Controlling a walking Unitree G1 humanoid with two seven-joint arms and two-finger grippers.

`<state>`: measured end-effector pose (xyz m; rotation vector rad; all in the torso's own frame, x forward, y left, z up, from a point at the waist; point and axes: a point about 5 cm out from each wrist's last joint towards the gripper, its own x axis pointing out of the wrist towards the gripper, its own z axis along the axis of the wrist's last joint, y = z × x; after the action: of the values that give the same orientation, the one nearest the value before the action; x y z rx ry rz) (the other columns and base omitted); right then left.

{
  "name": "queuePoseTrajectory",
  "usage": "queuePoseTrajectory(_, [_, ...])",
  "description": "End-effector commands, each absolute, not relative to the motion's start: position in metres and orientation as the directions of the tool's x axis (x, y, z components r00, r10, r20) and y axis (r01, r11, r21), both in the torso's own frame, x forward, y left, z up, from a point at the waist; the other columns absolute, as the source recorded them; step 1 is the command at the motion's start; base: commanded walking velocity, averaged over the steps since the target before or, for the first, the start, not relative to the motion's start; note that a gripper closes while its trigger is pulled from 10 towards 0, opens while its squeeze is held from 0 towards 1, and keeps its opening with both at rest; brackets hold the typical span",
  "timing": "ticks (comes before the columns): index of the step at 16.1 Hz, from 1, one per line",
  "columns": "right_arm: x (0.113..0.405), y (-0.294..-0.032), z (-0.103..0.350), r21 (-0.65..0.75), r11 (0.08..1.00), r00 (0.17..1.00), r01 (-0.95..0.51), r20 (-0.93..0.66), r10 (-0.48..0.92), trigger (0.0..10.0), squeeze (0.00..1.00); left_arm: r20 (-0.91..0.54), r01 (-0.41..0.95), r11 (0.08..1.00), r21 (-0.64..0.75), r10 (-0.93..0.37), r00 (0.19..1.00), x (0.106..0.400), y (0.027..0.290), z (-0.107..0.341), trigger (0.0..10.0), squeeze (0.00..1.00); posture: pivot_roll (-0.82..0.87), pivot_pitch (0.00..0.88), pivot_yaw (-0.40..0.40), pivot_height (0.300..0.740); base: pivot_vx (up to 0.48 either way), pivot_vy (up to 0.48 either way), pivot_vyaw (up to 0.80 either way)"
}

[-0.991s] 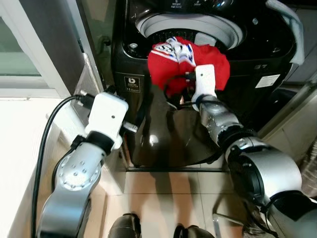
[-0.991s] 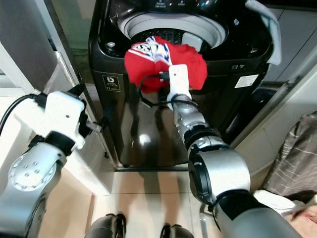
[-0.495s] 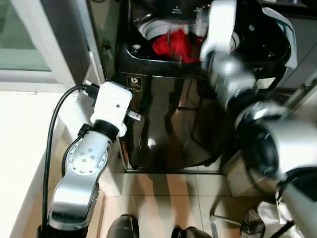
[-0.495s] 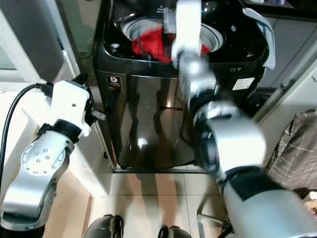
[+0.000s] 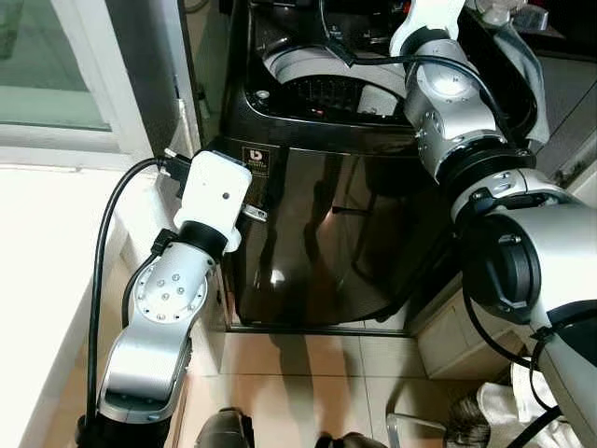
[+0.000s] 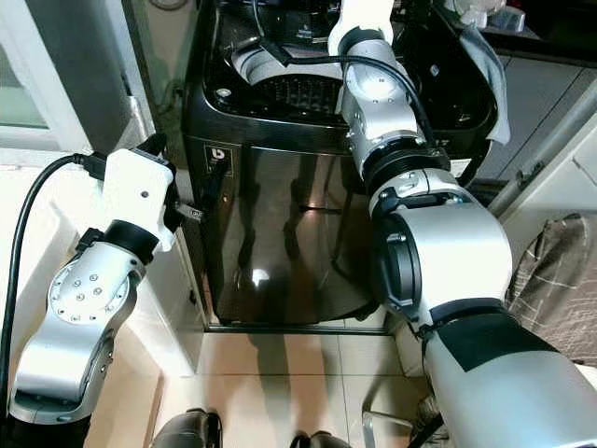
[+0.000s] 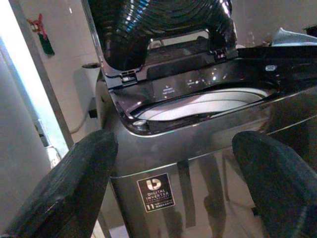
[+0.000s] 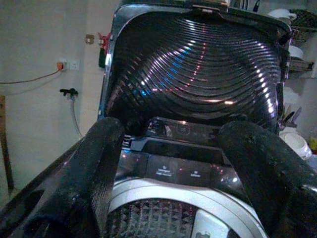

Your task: Clothes washing

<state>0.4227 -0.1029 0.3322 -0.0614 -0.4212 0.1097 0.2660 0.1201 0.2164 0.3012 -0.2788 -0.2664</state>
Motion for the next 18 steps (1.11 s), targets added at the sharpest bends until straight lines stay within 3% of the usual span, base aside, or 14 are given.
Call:
queuePoseTrajectory(1, [0.422,-0.111,0.336,-0.074,0.994,0.899,-0.076,0.426,0.101,10.0,0.00,0.228,0.221,0.915,0.336,-0.307,0.924,0.267,0.117,0.216,10.0,0.00,0.15,0.000,-0.101,0.740,0.000,0.000,0.00])
queuePoseTrajectory(12, [0.422,-0.111,0.336,-0.074,0.994,0.899,-0.076,0.426,0.101,10.0,0.00,0.228,0.221,0.915,0.336,-0.307,0.924,0.267,0.117,0.216,10.0,0.00,0.15,0.000,-0.101,0.740,0.000,0.000,0.00])
queuePoseTrajectory(13, [0.380,-0.149,0.172,-0.066,0.993,0.959,-0.096,0.262,0.111,10.0,0.00,0.138,0.266,0.912,0.313,-0.320,0.937,0.280,0.111,0.185,10.0,0.00,-0.02,0.000,-0.058,0.740,0.000,0.000,0.00])
queuePoseTrajectory(14, [0.354,-0.156,0.131,-0.064,0.992,0.972,-0.111,0.201,0.122,10.0,0.00,0.113,0.279,0.912,0.300,-0.324,0.939,0.282,0.110,0.177,10.0,0.00,-0.02,0.000,-0.058,0.740,0.000,0.000,0.00])
queuePoseTrajectory(15, [0.338,-0.158,0.111,-0.067,0.990,0.977,-0.127,0.164,0.137,10.0,0.00,0.101,0.283,0.913,0.294,-0.324,0.941,0.284,0.110,0.173,10.0,0.00,-0.02,0.000,-0.062,0.740,0.000,0.000,0.00])
queuePoseTrajectory(18, [0.339,-0.157,0.108,-0.072,0.987,0.977,-0.142,0.152,0.152,10.0,0.00,0.099,0.277,0.915,0.293,-0.317,0.943,0.284,0.110,0.171,10.0,0.00,-0.02,0.000,-0.065,0.740,0.000,0.000,0.00])
